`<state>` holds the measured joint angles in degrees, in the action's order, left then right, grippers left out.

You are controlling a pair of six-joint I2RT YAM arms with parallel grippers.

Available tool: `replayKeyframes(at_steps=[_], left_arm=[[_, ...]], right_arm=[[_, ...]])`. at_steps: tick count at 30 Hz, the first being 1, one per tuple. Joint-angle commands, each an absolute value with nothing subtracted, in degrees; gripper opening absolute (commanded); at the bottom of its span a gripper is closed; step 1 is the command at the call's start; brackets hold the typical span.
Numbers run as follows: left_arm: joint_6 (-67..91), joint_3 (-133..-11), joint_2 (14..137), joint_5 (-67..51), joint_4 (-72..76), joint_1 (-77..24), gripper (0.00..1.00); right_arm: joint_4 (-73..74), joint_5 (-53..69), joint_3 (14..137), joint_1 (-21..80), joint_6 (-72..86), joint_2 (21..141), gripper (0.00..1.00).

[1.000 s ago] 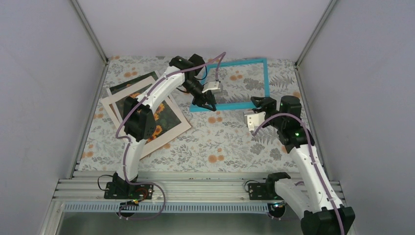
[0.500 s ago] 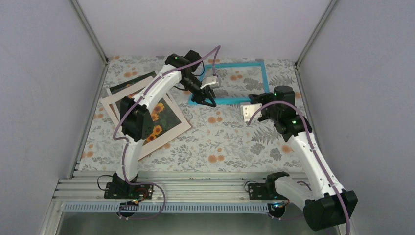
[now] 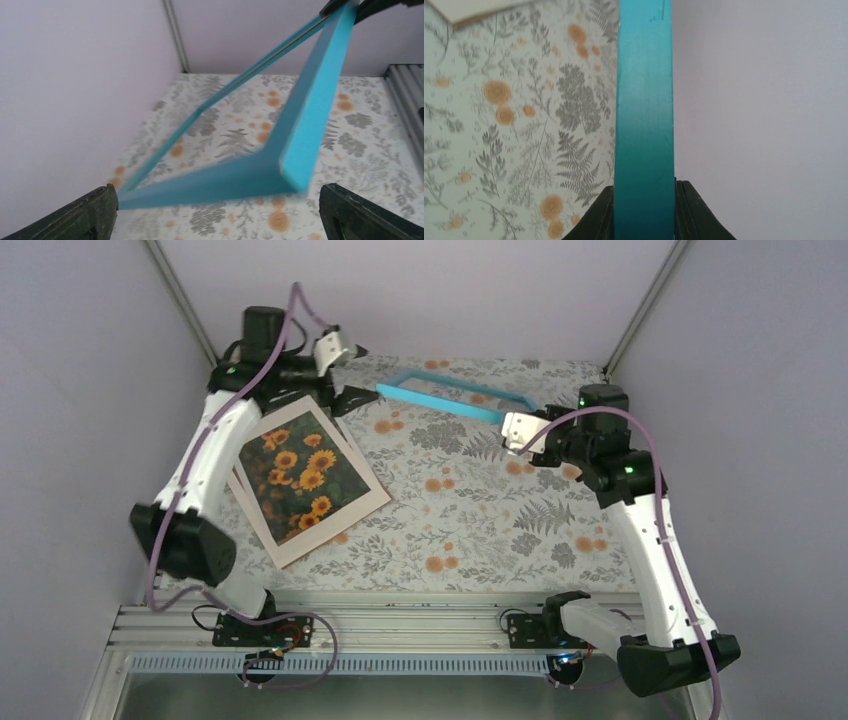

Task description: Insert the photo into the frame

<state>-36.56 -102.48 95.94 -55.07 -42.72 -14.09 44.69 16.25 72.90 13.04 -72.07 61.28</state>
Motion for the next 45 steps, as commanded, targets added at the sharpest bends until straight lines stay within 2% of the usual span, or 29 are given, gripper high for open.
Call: replayKeyframes(at_steps=[1, 7, 14, 20, 24, 28, 30, 32, 37, 45], left_arm=[[-36.2, -89.3, 86.7, -58.7, -24.9, -9.5, 1.0], [-46.6, -86.0, 85.1, -61.6, -33.7, -7.6, 1.0], [-56.7, -88.6, 84.2, -62.1, -39.2, -7.6, 1.0], [-58.3, -86.5, 82.2, -61.3, -40.4, -7.0, 0.96], [-60.1, -84.6, 80.9, -63.9, -40.6, -2.8, 0.95], [-72.2, -86.6, 81.9, -66.1, -51.2, -2.7, 0.93], [-73.3, -87.7, 82.6, -65.4, -53.7, -4.4, 0.9], [-73.8, -88.9, 83.3, -65.4, -55.9, -5.5, 0.84], [-73.8, -89.4, 83.4, -65.8, -58.2, -6.1, 0.61], [-73.8, -88.5, 82.9, -65.4, -63.3, -6.2, 0.06]], right_arm=[[43.1, 23.7, 80.7, 12.4, -62.9, 60.0, 0.03], [47.4, 30.3, 86.0, 12.3, -59.1, 59.5, 0.03], [50.8, 37.1, 87.8, 12.3, -58.8, 57.3, 0.03], [51.9, 40.2, 85.6, 12.3, -61.2, 54.5, 0.03], [53.0, 41.1, 86.1, 12.4, -61.6, 54.5, 0.03], [54.7, 43.8, 86.4, 12.4, -63.8, 54.2, 0.03], [55.7, 45.2, 86.7, 12.4, -65.0, 54.4, 0.03], [55.9, 46.1, 86.6, 12.3, -65.3, 54.6, 0.03], [55.8, 46.4, 86.0, 12.4, -65.3, 54.2, 0.03], [52.4, 44.0, 83.8, 12.3, -61.2, 54.1, 0.03]])
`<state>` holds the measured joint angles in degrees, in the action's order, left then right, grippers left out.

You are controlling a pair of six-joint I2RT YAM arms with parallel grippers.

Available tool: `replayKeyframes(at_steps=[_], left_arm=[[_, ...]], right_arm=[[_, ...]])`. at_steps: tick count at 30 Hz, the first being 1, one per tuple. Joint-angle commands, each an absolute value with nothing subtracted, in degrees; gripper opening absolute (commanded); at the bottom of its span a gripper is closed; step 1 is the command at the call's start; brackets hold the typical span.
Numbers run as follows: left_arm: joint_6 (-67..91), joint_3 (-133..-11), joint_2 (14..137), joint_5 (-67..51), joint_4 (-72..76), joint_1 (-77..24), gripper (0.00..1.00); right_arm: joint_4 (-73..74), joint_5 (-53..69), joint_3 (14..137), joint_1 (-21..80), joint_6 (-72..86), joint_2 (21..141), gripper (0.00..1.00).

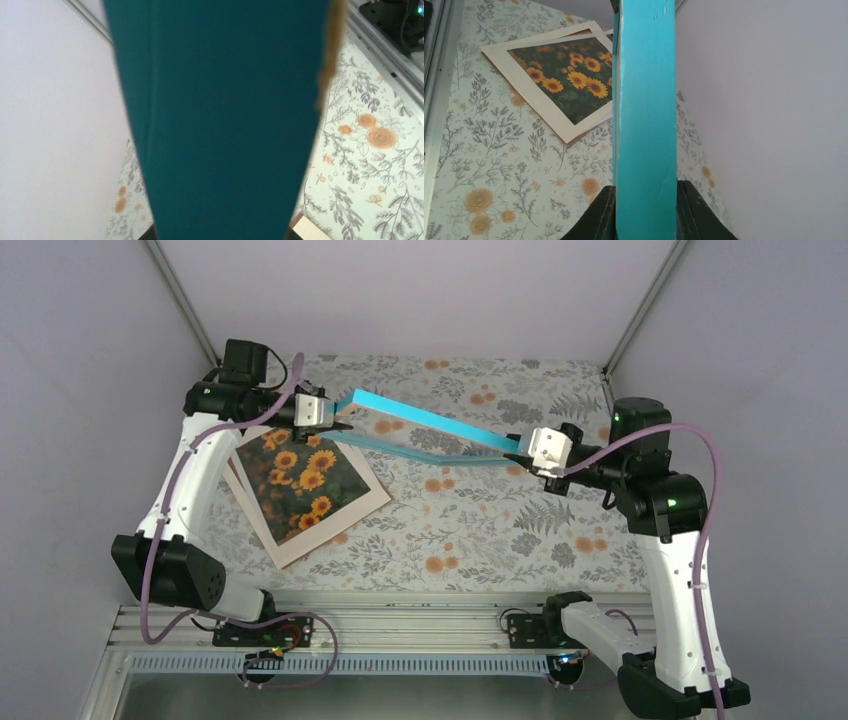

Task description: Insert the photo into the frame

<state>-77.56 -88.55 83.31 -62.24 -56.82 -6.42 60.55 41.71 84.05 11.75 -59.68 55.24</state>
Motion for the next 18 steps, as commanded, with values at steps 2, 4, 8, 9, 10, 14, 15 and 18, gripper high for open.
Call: replayKeyframes(at_steps=[2, 4, 8, 9, 10, 14, 15, 18], left_arm=[[-71.3, -87.2, 82.3, -65.5, -61.4, -6.0, 0.03], [-66.6, -87.1, 82.6, -66.3, -58.8, -5.6, 0.02], [-49.5, -89.1, 85.8, -69.1, -51.7, -5.1, 0.02], [-44.5, -89.3, 86.6, -70.0, -49.8, -5.1, 0.02], [-40.8, -89.4, 87.4, -71.2, -48.4, -5.1, 0.02], [-21.2, -86.2, 87.3, -72.7, -36.1, -5.1, 0.02], [-15.5, -84.1, 86.6, -72.6, -31.4, -5.1, 0.02], [1.3, -76.8, 84.6, -71.3, -16.9, -5.5, 0.02]], right_arm=[[49.0, 43.2, 83.3, 12.4, -56.4, 53.8, 0.28], [45.9, 42.6, 82.9, 12.3, -53.1, 53.2, 0.69], [39.2, 42.3, 83.8, 12.4, -43.8, 52.5, 1.0], [37.4, 42.0, 84.3, 12.4, -41.3, 52.6, 1.0], [35.9, 41.6, 84.9, 12.3, -38.6, 52.8, 1.0], [33.0, 41.0, 88.0, 12.3, -30.0, 54.4, 1.0], [33.4, 41.0, 89.1, 12.3, -27.3, 55.5, 1.0], [37.7, 42.0, 91.3, 12.3, -21.4, 59.4, 1.0]])
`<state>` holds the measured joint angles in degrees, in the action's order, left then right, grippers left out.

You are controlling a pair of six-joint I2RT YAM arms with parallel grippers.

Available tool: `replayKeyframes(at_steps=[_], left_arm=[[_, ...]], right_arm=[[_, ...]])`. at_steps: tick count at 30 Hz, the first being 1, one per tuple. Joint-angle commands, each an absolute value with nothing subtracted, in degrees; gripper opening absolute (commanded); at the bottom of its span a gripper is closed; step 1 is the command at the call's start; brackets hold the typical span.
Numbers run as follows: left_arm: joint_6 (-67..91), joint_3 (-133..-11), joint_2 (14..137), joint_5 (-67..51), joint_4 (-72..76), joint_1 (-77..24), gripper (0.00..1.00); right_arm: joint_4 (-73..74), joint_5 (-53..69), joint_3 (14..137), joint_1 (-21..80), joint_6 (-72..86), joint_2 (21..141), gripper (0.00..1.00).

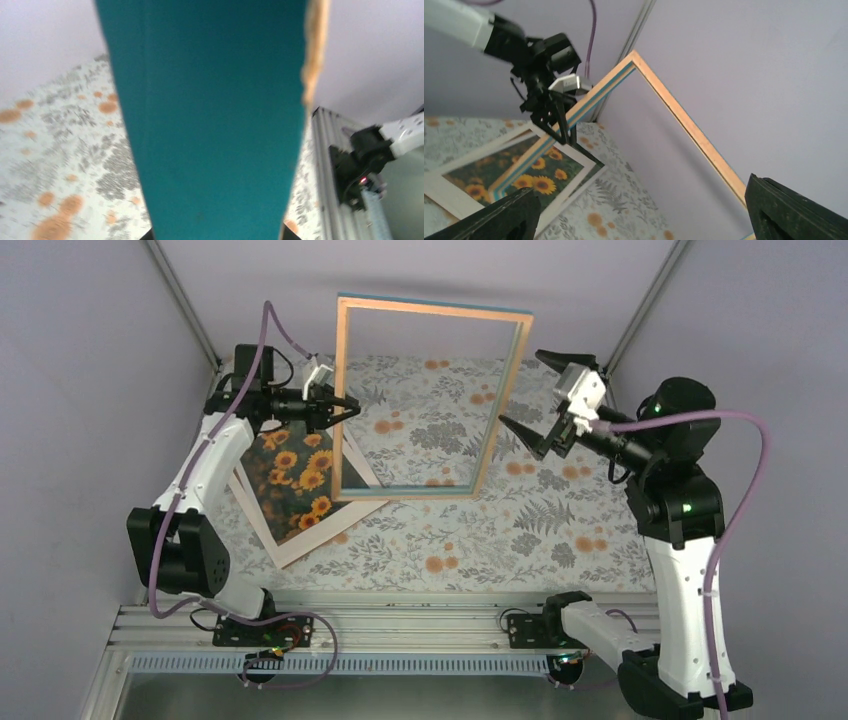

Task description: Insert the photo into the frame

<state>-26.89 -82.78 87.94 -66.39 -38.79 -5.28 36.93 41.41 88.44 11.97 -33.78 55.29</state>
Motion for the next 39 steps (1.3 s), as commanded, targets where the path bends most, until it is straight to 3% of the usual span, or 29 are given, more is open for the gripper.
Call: replayKeyframes(at_steps=[1, 5, 11, 17, 23, 32, 39], left_arm=[[5.3, -75.0, 84.3, -70.8, -13.4, -5.8, 0.02], [13.8, -71.0, 86.6, -67.9, -9.4, -7.4, 0.02], [11.6, -74.6, 96.2, -61.7, -19.4, -12.2, 0.02], [14.0, -75.1, 103.3, -57.4, -16.4, -15.1, 0.03], [16.2, -74.4, 109.7, -55.1, -11.8, -17.0, 0.02], [17.0, -78.9, 121.2, -46.5, -14.5, -18.1, 0.03], [14.8, -79.4, 123.5, -36.8, -18.6, -18.1, 0.22]], right_arm=[[38.7, 42.1, 91.0, 12.2, -19.9, 60.5, 1.0], [41.2, 44.7, 86.7, 11.1, -15.5, 62.9, 1.0], [46.0, 51.9, 79.5, 3.4, -12.6, 66.4, 0.99], [56.3, 61.2, 73.1, -11.2, -18.9, 77.5, 0.83], [53.7, 55.9, 65.4, -19.9, -20.9, 85.5, 0.76], [46.3, 51.2, 61.9, -23.1, -15.9, 100.4, 0.69], [40.0, 47.6, 57.8, -22.3, -12.1, 105.7, 0.67]])
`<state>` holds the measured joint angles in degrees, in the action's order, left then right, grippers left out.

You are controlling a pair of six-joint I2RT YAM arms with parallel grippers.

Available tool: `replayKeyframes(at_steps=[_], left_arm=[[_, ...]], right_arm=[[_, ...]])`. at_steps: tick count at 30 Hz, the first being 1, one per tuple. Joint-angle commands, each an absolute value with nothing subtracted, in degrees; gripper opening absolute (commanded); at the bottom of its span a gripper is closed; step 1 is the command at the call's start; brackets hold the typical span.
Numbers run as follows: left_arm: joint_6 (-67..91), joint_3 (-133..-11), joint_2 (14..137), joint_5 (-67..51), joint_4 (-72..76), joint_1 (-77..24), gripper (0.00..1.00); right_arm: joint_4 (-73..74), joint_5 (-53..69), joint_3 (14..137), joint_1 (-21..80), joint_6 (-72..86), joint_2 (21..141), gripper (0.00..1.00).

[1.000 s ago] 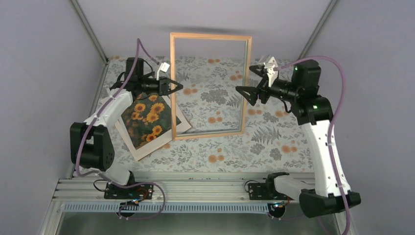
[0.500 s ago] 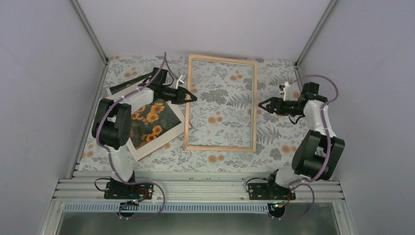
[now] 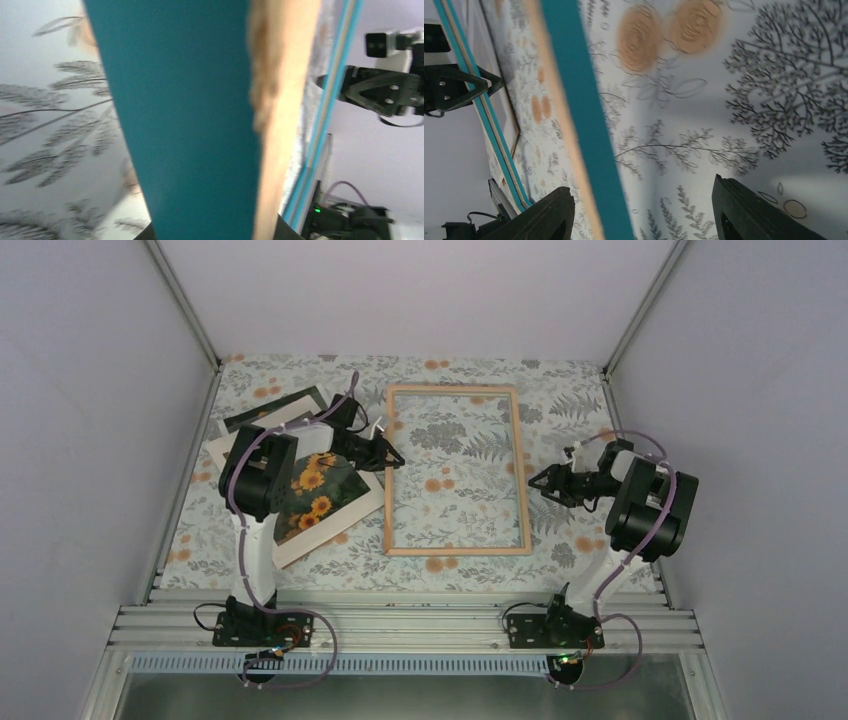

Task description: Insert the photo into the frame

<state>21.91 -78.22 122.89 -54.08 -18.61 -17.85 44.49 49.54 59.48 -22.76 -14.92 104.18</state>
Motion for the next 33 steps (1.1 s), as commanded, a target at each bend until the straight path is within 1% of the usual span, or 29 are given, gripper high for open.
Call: replayKeyframes(at_steps=[1, 4, 6, 8, 13, 14, 15, 22, 28, 30, 33], left_arm=[[14.5, -79.4, 123.4, -35.2, -19.3, -18.1, 0.26], [12.9, -79.2, 122.9, -30.7, -21.5, -18.2, 0.37], [11.6, -78.7, 122.4, -27.6, -23.5, -18.2, 0.5], [9.9, -78.4, 121.9, -24.6, -25.6, -18.1, 0.57], [5.5, -76.0, 120.2, -18.7, -29.9, -18.2, 0.6], [4.8, -75.5, 119.9, -17.9, -30.6, -18.2, 0.65], [4.1, -74.8, 119.6, -16.9, -31.1, -18.1, 0.67], [-0.1, -72.0, 119.0, -11.9, -35.1, -17.9, 0.68], [-4.3, -71.4, 117.5, -10.5, -34.8, -18.0, 0.67], [-7.0, -72.0, 114.6, -10.5, -33.6, -18.3, 0.67], [-12.3, -71.2, 108.2, -8.8, -31.4, -19.1, 0.69]], right_arm=[[39.7, 47.6, 57.7, -22.2, -12.0, 106.0, 0.67], [39.2, 47.5, 57.5, -22.1, -11.7, 107.1, 0.67], [39.1, 47.5, 57.6, -22.1, -11.5, 107.5, 0.67], [39.0, 47.6, 57.6, -22.1, -11.4, 107.6, 0.67], [38.7, 47.5, 57.3, -22.1, -11.4, 107.0, 0.67], [38.6, 47.4, 57.3, -22.1, -11.5, 106.8, 0.67], [38.7, 47.5, 57.3, -22.1, -11.6, 106.7, 0.68], [38.6, 47.3, 57.3, -22.1, -11.8, 106.2, 0.68], [37.8, 47.4, 57.3, -22.1, -11.9, 105.4, 0.68], [37.7, 47.8, 57.3, -22.1, -12.2, 105.2, 0.69], [37.6, 48.1, 57.5, -22.1, -13.0, 104.7, 0.69]])
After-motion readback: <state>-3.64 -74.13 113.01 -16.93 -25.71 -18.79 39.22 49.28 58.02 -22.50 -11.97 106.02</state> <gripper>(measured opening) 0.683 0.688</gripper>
